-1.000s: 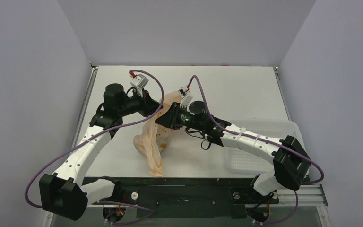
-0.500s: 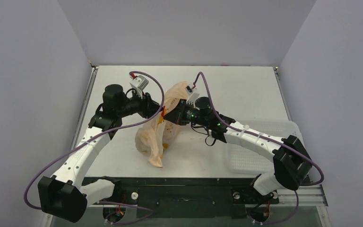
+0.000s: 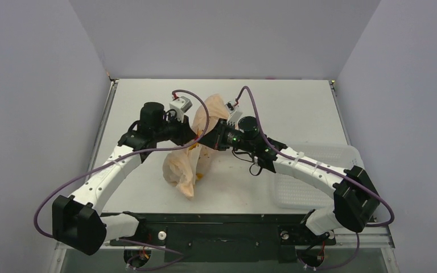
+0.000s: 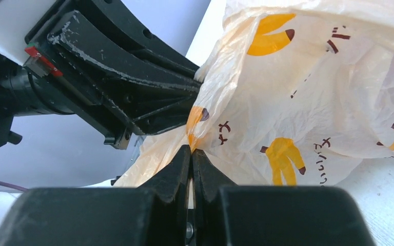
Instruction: Take the fake fruits out of the plastic bag
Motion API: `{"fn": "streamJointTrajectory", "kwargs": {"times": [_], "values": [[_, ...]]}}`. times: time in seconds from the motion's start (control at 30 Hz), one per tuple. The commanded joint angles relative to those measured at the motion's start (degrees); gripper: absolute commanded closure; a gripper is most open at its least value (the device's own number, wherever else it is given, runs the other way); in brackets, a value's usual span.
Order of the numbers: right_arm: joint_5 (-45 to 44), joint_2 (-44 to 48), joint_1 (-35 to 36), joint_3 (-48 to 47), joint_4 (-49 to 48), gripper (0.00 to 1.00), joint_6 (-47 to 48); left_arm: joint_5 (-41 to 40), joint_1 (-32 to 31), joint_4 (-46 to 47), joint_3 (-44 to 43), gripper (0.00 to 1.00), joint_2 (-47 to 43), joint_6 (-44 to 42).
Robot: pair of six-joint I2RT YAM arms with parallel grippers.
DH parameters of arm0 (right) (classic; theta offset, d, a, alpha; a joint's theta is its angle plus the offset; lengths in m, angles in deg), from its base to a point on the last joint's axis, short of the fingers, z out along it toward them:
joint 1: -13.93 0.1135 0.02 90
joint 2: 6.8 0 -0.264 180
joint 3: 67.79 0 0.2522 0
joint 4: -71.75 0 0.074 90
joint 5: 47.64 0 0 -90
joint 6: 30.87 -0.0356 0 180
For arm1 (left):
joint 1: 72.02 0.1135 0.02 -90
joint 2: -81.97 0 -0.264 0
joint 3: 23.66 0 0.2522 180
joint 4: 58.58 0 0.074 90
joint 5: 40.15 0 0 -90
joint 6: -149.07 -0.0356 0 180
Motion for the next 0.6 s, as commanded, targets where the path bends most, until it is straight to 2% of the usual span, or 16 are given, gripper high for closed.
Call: {"fn": "streamJointTrajectory", "kwargs": {"times": [0.0, 0.1, 0.23, 0.37, 0.57], "values": [[-0.6, 2.1, 0.3, 0.0, -1.6, 1.00, 1.1, -14.1, -1.1, -0.9, -3.3, 1.00, -2.5, -1.8], [-5.0, 2.8, 0.1, -1.4, 6.4, 1.00, 5.2, -30.8, -0.9, 1.1, -1.7, 1.00, -6.0, -0.6], [-14.9, 4.5, -0.7, -4.3, 17.6, 1.00, 10.1, -46.9, 1.2, 5.1, 2.5, 1.00, -13.1, 1.9], [-20.0, 5.6, -3.7, -6.8, 23.6, 1.00, 13.2, -56.9, 4.3, 8.4, 5.7, 1.00, -21.2, 3.7], [-22.2, 9.8, -12.6, -6.6, 27.3, 1.00, 14.6, -65.4, 6.2, 11.7, 8.9, 1.00, -27.8, 3.9]]}}
